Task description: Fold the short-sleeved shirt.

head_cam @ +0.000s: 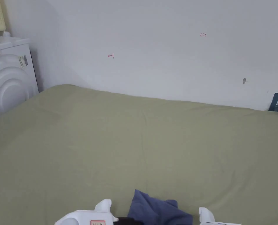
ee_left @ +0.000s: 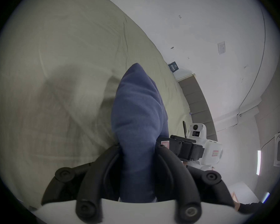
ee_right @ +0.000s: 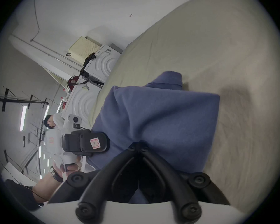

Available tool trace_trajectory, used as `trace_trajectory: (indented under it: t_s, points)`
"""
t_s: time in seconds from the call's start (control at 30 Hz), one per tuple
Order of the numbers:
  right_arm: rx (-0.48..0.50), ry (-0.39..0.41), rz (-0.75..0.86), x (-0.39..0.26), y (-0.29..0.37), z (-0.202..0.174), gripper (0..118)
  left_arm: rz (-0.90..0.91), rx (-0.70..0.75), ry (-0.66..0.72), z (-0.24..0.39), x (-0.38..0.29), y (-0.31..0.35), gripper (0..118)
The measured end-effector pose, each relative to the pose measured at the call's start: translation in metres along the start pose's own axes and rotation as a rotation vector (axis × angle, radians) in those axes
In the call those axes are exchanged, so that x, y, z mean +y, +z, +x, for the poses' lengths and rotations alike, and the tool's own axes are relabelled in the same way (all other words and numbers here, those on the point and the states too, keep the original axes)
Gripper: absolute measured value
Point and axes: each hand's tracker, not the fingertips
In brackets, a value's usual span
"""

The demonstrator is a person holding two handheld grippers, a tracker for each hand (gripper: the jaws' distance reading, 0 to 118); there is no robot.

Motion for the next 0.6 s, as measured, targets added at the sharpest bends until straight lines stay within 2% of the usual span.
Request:
trace_trajectory:
  t_s: [0.1, 0.2, 0.47, 0.57, 0.6]
  points:
    - [-0.028, 0.055, 0.062, -0.002, 0.004, -0.015, 1, -0.013, 0.021, -0.099, 0.001, 0.018, 0.016, 27]
    - [-0.081, 0.13, 0.094, -0.003, 0.005, -0.033, 1, 0.0, 0.078, -0.097, -0.02, 0.045, 0.05, 26]
    - [-0.089, 0.17, 0.147, 0.0, -0.008, -0.071, 1, 0.036, 0.204, -0.03, -0.133, 0.132, 0.192, 27]
    - [-0.085, 0.182, 0.143, 0.001, -0.017, -0.084, 1, -0.002, 0.301, -0.098, -0.176, 0.154, 0.243, 26]
    - [-0.086, 0.189, 0.144, 0.0, -0.02, -0.089, 1, 0.015, 0.328, -0.051, -0.183, 0.155, 0.258, 26]
